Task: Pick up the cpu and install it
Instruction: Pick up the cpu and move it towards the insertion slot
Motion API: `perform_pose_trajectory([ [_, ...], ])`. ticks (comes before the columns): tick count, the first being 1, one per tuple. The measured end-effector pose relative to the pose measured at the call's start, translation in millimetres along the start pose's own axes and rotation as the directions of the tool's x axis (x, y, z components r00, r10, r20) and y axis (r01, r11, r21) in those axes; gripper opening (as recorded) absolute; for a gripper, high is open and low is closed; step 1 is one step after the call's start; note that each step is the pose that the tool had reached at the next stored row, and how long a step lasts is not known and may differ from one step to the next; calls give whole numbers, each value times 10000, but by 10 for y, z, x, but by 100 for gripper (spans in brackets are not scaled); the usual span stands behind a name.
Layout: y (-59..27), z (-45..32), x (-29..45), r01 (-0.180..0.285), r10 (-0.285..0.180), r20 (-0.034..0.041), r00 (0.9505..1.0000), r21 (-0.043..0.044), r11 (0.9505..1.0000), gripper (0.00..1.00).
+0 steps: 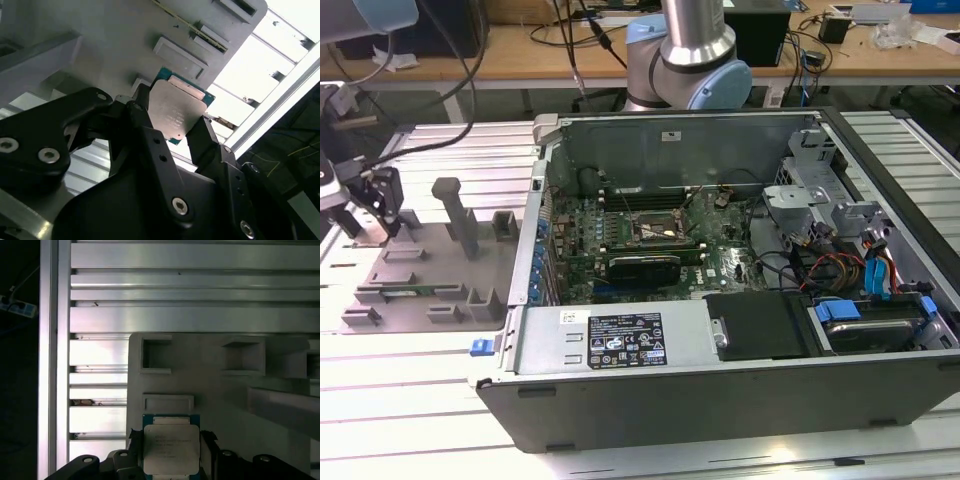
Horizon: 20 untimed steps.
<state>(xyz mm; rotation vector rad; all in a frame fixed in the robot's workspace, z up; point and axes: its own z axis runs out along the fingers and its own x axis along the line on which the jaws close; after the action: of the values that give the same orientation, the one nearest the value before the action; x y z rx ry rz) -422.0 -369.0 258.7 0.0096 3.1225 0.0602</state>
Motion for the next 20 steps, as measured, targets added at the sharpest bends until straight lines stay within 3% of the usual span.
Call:
perform_pose_trajectory([
  [10,13,-295,-5,0,0,2,10000,-1,10000,55],
  [20,23,-507,-9,0,0,3,10000,0,10000,55],
])
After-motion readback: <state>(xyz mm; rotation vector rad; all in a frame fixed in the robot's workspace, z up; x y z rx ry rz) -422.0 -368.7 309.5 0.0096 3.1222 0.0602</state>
